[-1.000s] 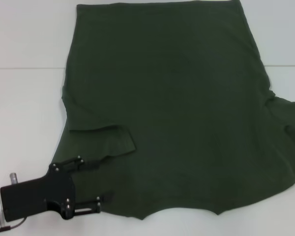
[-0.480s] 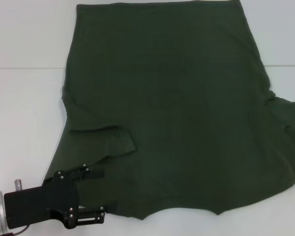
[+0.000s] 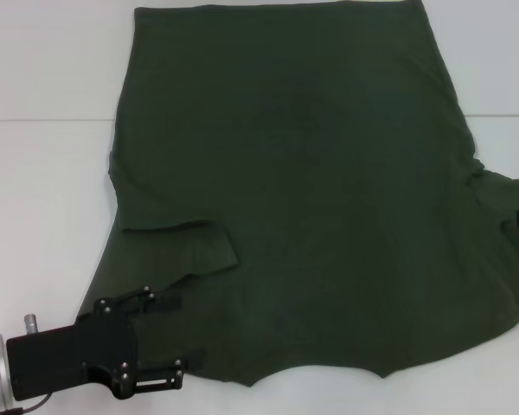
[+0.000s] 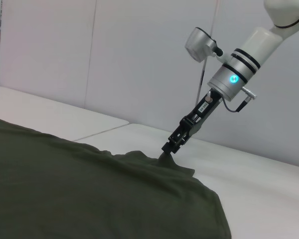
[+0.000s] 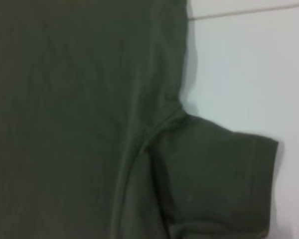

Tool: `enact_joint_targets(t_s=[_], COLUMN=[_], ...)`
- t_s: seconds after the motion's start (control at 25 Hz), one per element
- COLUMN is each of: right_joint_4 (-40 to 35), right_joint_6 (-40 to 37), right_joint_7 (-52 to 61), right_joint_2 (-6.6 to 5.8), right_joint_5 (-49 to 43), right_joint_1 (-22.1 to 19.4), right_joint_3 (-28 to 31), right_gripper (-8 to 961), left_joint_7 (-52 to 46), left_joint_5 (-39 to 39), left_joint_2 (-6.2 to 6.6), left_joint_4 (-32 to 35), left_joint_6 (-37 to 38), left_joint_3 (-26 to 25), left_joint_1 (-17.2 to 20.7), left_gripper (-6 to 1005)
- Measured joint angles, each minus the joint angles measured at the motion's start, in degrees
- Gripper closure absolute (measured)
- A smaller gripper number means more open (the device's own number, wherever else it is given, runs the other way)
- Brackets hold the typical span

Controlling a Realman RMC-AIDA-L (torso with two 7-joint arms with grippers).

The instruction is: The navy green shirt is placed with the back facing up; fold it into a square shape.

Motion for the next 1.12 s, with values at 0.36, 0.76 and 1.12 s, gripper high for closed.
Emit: enact_joint_targets(t_s=[0.36, 0.76, 1.12], right_joint_4=[0.82, 3.57, 5.33], right_joint_6=[2.07, 6.31, 8.09], right_joint_7=[-1.64, -3.33, -4.07], right_joint_2=[-0.46, 0.07, 0.11], right_joint_5=[0.18, 0.19, 1.53], right_joint_1=[-0.69, -0.41, 0.16], right_joint_3=[0.04, 0.12, -0.07], right_gripper=[215, 237, 256], left_joint_7=[0.42, 0.51, 0.53], left_joint_5=[-0.1, -0.1, -0.09], left_joint_2=[-0.09, -0.09, -0.09], left_joint_4=[-0.17, -0.58, -0.58], left_joint_6=[-0.29, -0.43, -0.85], left_joint_3=[0.0, 0.0, 0.0], left_joint_1=[-0.2, -0.44, -0.44], left_gripper=[132, 131, 131])
